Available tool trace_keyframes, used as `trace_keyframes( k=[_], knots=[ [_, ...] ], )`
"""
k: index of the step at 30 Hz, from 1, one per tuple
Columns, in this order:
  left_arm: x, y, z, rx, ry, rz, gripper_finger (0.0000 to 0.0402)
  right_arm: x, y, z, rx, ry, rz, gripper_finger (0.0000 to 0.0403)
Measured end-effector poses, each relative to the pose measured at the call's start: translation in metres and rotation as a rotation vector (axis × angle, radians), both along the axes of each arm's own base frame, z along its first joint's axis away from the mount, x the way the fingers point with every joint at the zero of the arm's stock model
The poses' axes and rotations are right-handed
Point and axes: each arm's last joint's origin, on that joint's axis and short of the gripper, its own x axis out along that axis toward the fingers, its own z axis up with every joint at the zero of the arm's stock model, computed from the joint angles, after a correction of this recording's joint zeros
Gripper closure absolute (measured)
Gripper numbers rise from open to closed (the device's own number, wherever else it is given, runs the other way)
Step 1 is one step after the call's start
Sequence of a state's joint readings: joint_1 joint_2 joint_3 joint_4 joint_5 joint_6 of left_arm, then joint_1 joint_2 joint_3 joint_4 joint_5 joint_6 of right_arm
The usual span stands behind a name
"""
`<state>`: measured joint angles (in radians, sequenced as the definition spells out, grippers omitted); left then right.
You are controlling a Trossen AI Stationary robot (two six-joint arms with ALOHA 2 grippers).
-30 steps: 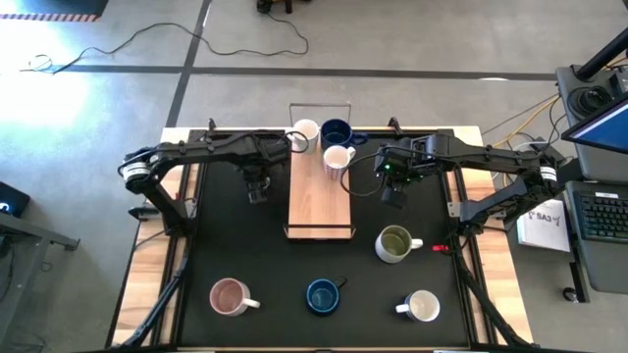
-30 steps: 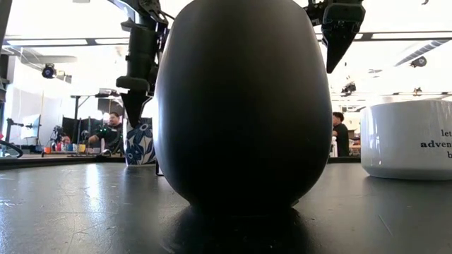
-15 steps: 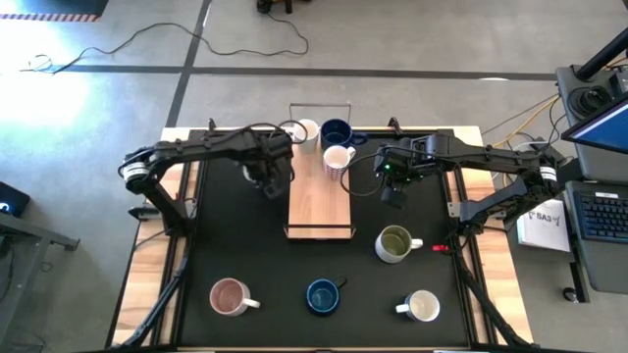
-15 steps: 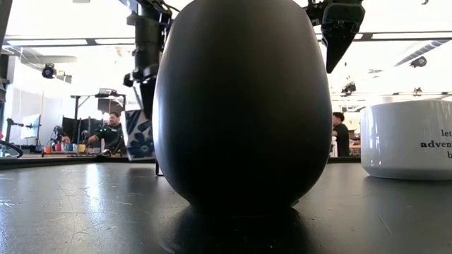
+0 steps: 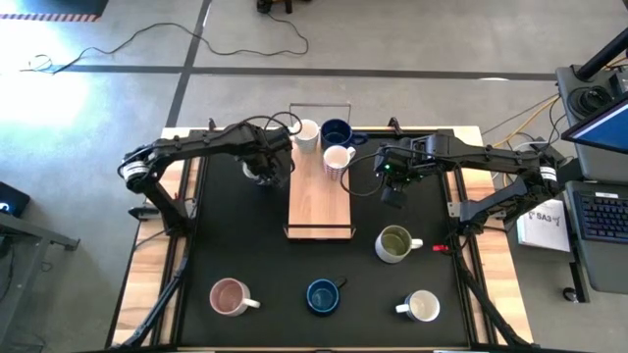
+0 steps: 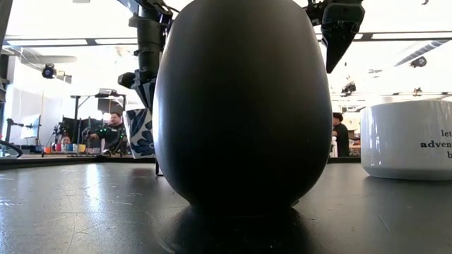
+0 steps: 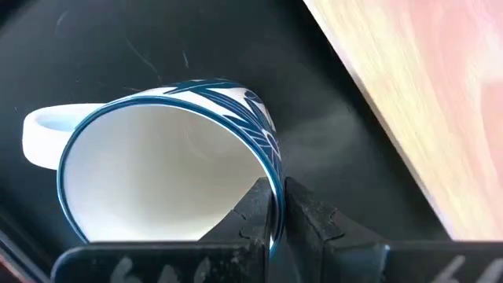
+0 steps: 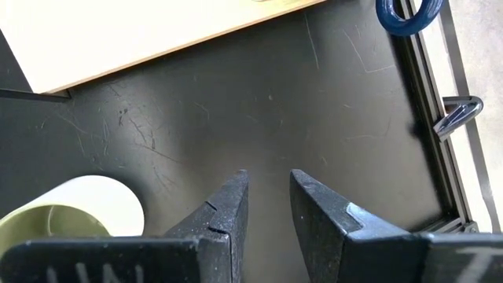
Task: Place coffee mugs
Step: Put the left blue patterned mug on the shelf
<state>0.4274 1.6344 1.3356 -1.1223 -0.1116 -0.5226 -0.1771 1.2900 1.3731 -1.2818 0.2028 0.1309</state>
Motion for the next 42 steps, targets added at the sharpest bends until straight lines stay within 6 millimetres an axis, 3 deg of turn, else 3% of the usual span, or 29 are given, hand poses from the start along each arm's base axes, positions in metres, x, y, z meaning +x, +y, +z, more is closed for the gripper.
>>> trace_keyframes(
  k=[18,30,42],
  knots=[
    [-0.011,0.022,-0.008,0.007,-0.002,0.057,0.0357,0.000,0.000,0.000,-0.001,0.001,0.003,0.0319],
    [-0.006,0.018,-0.008,-0.044,-0.064,0.022,0.0330,0.000,0.000,0.000,-0.001,0.001,0.004,0.0319],
    [-0.010,0.011,-0.005,-0.052,0.054,-0.355,0.0325,0.000,0.000,0.000,0.000,0.000,0.001,0.0319]
  ],
)
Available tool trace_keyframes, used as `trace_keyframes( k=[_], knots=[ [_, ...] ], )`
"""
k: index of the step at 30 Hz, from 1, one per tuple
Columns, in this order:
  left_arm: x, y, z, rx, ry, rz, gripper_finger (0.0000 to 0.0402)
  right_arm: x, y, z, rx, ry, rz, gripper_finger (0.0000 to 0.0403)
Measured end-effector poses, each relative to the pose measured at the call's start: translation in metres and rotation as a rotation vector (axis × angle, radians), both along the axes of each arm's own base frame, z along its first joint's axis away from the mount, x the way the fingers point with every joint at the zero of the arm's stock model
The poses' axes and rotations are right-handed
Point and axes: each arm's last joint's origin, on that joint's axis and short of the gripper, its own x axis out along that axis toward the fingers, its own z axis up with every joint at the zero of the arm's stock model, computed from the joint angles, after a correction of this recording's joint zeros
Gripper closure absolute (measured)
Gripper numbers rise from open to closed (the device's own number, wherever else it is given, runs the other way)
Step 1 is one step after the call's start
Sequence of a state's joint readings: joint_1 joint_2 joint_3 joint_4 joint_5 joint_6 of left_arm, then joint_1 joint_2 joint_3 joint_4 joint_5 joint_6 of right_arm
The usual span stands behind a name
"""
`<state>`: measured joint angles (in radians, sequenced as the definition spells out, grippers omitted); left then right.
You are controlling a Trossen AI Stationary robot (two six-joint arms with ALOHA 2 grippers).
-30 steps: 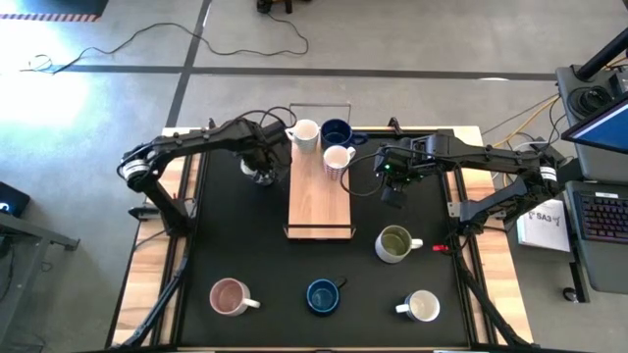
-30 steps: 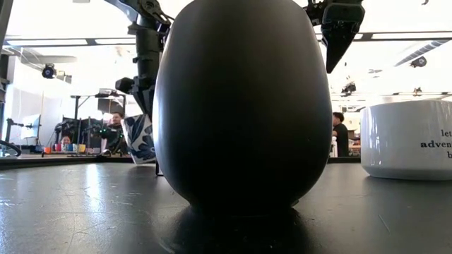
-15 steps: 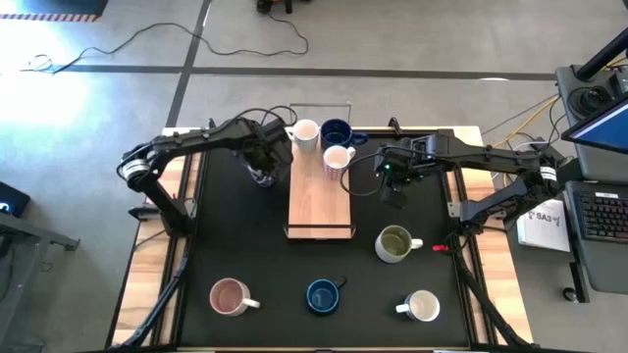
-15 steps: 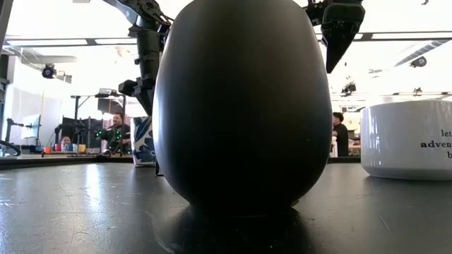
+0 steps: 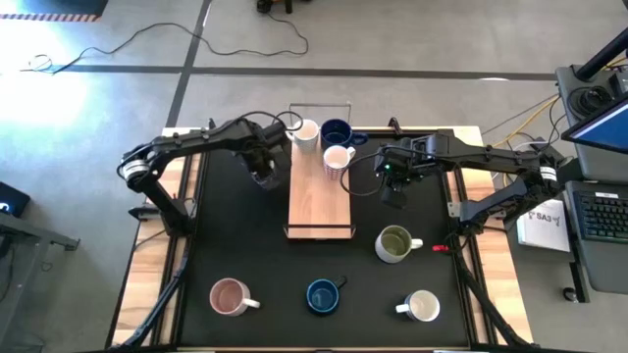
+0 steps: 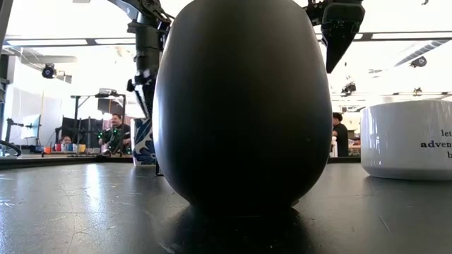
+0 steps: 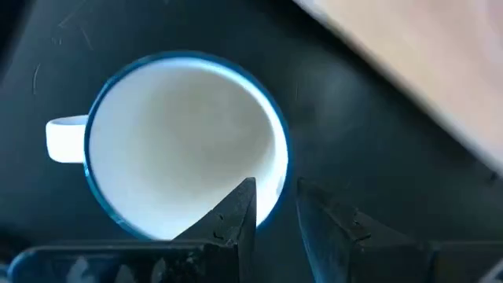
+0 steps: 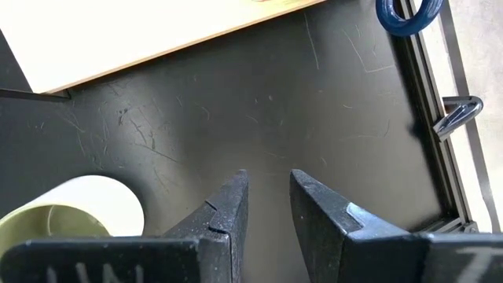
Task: Place coffee mugs
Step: Put the left blue patterned mug on the shelf
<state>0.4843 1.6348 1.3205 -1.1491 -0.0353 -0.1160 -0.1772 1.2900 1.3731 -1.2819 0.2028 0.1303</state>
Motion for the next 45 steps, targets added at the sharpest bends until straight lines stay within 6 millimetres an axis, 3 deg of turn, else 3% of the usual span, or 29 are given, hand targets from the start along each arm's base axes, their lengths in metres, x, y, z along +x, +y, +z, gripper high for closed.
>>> trace_keyframes(
  k=[16,34,41,45],
  knots=[
    [-0.004,-0.002,-0.001,0.095,0.145,-0.365,0.0325,0.000,0.000,0.000,0.000,0.000,-0.001,0.0319],
    [0.005,-0.014,-0.008,0.088,0.086,-0.438,0.0328,0.000,0.000,0.000,0.003,-0.003,-0.012,0.0319],
    [0.007,-0.014,-0.008,0.066,0.040,-0.419,0.0393,0.000,0.000,0.000,0.004,-0.004,-0.016,0.0319],
    [0.008,-0.014,-0.008,0.061,0.026,-0.374,0.0396,0.000,0.000,0.000,0.005,-0.004,-0.017,0.0319]
  ],
)
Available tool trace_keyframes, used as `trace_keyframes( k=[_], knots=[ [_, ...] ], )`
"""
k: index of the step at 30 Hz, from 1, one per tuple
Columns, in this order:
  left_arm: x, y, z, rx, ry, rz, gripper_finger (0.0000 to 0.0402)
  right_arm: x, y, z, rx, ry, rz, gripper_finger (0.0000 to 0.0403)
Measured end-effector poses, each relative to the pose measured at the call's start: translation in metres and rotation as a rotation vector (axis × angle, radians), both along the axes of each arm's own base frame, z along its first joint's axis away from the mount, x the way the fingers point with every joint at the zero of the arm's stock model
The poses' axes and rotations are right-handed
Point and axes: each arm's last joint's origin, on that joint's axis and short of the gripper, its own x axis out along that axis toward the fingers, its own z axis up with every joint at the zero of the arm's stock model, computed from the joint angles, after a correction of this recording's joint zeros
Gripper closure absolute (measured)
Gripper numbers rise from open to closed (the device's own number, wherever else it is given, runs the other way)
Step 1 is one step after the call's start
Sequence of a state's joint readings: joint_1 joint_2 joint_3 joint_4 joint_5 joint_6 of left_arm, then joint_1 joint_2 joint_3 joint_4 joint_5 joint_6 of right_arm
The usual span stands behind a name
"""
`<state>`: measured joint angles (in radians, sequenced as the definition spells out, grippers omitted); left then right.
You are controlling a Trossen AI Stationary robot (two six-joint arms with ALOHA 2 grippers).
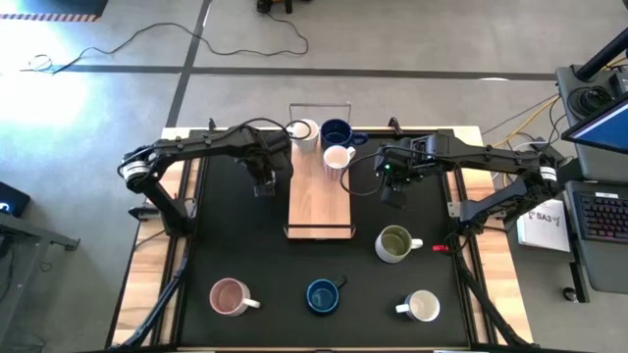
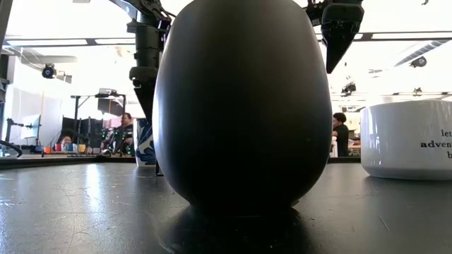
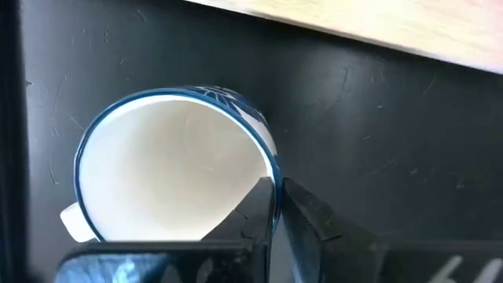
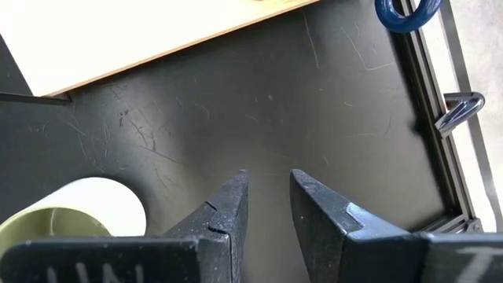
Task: Place coffee mugs
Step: Put the left blue patterned mug on the shelf
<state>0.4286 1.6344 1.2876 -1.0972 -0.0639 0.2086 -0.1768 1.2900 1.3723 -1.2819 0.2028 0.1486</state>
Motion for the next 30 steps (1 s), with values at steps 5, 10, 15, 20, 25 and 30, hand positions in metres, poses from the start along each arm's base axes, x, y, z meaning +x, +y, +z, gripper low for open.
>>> trace_keyframes(
  k=[5,10,15,20,25,30],
  knots=[
    [0.002,0.001,0.004,-0.004,-0.026,0.105,0.0399,0.000,0.000,0.000,0.000,0.000,-0.001,0.0319],
    [0.005,0.002,0.011,-0.006,-0.065,0.209,0.0400,0.000,0.000,0.000,0.000,0.000,-0.001,0.0319],
    [0.011,0.002,0.027,0.005,-0.127,0.270,0.0401,0.000,0.000,0.000,0.000,0.001,0.002,0.0319],
    [0.019,-0.002,0.048,0.018,-0.197,0.286,0.0401,0.000,0.000,0.000,0.000,0.001,0.002,0.0319],
    [0.026,-0.010,0.065,0.020,-0.260,0.301,0.0401,0.000,0.000,0.000,0.000,0.001,0.001,0.0319],
    [0.030,-0.017,0.068,-0.008,-0.287,0.395,0.0401,0.000,0.000,0.000,-0.001,0.002,0.002,0.0319]
  ],
)
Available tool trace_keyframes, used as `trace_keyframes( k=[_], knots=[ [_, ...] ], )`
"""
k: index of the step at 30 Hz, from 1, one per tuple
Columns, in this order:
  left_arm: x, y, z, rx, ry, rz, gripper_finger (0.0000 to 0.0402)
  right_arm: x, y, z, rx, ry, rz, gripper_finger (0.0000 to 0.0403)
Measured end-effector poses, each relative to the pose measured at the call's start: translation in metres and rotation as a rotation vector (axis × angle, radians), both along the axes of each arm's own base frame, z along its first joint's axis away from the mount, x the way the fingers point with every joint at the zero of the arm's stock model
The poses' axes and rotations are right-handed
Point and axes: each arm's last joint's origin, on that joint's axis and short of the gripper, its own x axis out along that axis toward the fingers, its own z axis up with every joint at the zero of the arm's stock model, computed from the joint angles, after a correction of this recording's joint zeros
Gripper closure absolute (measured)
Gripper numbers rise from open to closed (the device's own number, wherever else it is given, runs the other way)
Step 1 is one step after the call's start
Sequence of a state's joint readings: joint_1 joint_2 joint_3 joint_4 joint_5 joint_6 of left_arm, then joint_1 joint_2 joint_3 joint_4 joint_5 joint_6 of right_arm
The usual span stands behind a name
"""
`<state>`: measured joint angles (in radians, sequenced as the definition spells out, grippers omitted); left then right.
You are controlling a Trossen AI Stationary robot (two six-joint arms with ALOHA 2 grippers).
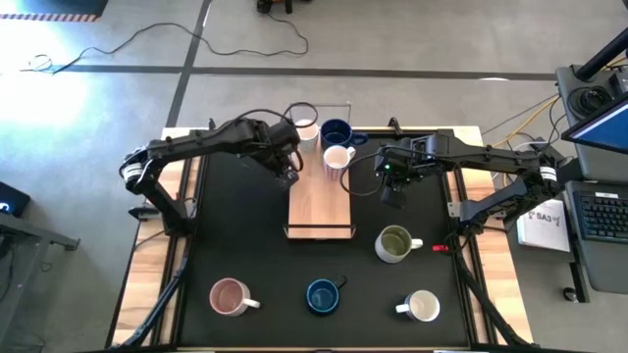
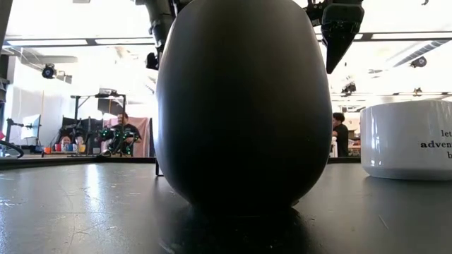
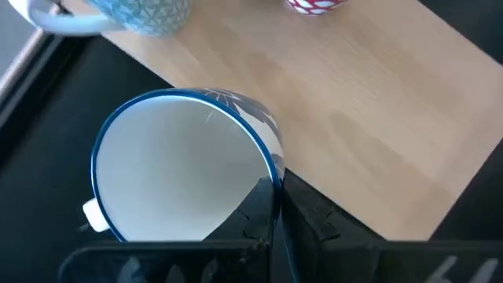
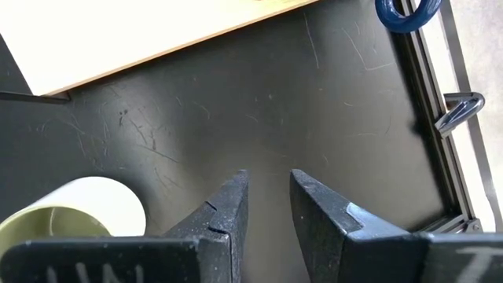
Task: Place coffee mugs
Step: Put the left blue patterned mug on the shelf
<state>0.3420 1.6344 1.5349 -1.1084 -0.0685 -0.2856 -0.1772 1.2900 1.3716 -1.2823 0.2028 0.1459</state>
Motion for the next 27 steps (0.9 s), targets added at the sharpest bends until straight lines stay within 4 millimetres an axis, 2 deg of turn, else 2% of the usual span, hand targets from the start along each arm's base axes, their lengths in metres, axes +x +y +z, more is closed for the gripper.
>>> trace_keyframes(
  k=[5,11,15,20,27],
  knots=[
    [0.007,-0.003,-0.007,-0.017,0.007,0.021,0.0402,0.000,0.000,0.000,-0.002,0.002,0.006,0.0319],
    [0.025,-0.001,-0.023,-0.024,0.055,0.009,0.0401,0.000,0.000,0.000,0.001,0.000,-0.001,0.0319],
    [0.036,0.004,-0.022,0.027,0.074,-0.008,0.0401,-0.001,0.000,0.000,0.005,0.004,-0.013,0.0319],
    [0.049,0.008,-0.011,0.048,0.041,-0.034,0.0401,-0.002,0.000,-0.001,0.009,0.019,-0.018,0.0319],
    [0.068,0.013,-0.018,0.043,0.088,-0.068,0.0401,-0.002,0.000,-0.001,0.009,0.019,-0.018,0.0319]
  ],
)
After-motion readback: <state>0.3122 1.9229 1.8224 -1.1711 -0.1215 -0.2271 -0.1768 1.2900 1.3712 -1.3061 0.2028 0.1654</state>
